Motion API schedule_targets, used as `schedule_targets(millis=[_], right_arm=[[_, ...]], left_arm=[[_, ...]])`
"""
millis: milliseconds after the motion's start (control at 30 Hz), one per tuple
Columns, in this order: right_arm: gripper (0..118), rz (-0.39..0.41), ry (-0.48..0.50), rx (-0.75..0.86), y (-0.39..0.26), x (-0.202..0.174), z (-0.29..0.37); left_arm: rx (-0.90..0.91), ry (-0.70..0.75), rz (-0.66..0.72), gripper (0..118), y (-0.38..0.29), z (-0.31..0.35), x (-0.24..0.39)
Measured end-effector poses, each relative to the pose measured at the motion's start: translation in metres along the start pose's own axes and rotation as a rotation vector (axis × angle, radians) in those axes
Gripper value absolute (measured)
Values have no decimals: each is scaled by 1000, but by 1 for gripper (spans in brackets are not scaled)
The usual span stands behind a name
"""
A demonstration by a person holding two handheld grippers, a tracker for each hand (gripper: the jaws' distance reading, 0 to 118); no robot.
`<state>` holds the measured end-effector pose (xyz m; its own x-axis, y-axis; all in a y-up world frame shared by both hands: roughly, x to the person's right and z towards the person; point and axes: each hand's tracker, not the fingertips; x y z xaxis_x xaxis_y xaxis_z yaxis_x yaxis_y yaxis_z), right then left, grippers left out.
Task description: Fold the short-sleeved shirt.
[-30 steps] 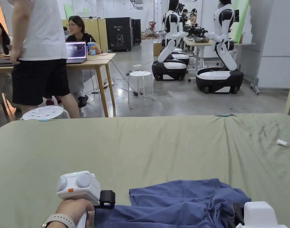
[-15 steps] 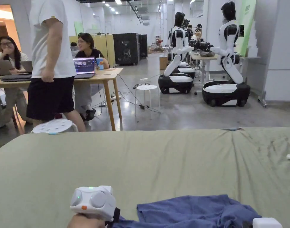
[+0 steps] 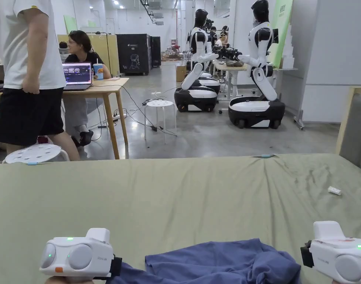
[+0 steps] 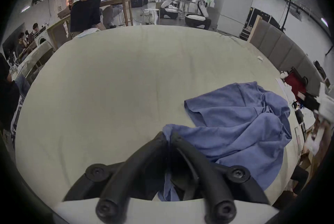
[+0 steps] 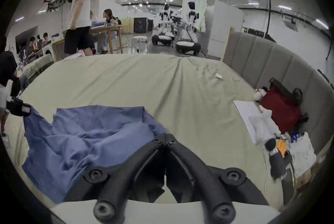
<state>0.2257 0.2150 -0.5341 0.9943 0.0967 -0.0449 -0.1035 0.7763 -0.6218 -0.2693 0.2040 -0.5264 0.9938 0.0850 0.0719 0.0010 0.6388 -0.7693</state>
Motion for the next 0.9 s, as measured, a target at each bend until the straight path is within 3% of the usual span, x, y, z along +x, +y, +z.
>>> schedule_targets(millis=[67, 100, 133, 200, 367, 467, 500, 533, 567, 633, 667, 700, 900], right_arm=[[90, -9, 25, -26, 9, 7, -25], [118, -32, 28, -92, 12, 10, -40], [118, -59, 42, -127, 12, 13, -52], [108, -60, 68, -99, 12, 19, -72], [105, -41, 16, -200, -4, 7, -106], [97, -27, 151, -348, -23, -11, -108], [74, 6, 175, -382, -31, -18, -110], [66, 70, 87, -313, -34, -25, -104], [65, 100, 92, -273, -30, -27, -100], [38, 37, 117, -320, -23, -26, -96], [14, 33, 123, -312, -20, -25, -90], [7, 26, 114, -298, -17, -23, -91], [7, 8, 98, -177, 4, -21, -45]], left_arm=[[1, -4, -4, 1, 0, -1, -2], [1, -4, -6, 1, 0, -3, -3], [-1, -4, -7, 1, 1, -4, -4], [-2, -3, -10, 1, 2, -6, -5], [-6, 1, -22, 1, 5, -11, -5], [-16, 8, -26, 1, 4, -15, -5], [-18, 10, -25, 1, 4, -16, -5], [-21, 13, -23, 1, 4, -17, -6], [-22, 18, -24, 1, 4, -17, -7], [-22, 31, -26, 1, 3, -17, -9], [-19, 44, -27, 1, 2, -16, -11], [-13, 60, -27, 1, 1, -14, -12], [23, 100, -55, 0, -2, 12, -15]])
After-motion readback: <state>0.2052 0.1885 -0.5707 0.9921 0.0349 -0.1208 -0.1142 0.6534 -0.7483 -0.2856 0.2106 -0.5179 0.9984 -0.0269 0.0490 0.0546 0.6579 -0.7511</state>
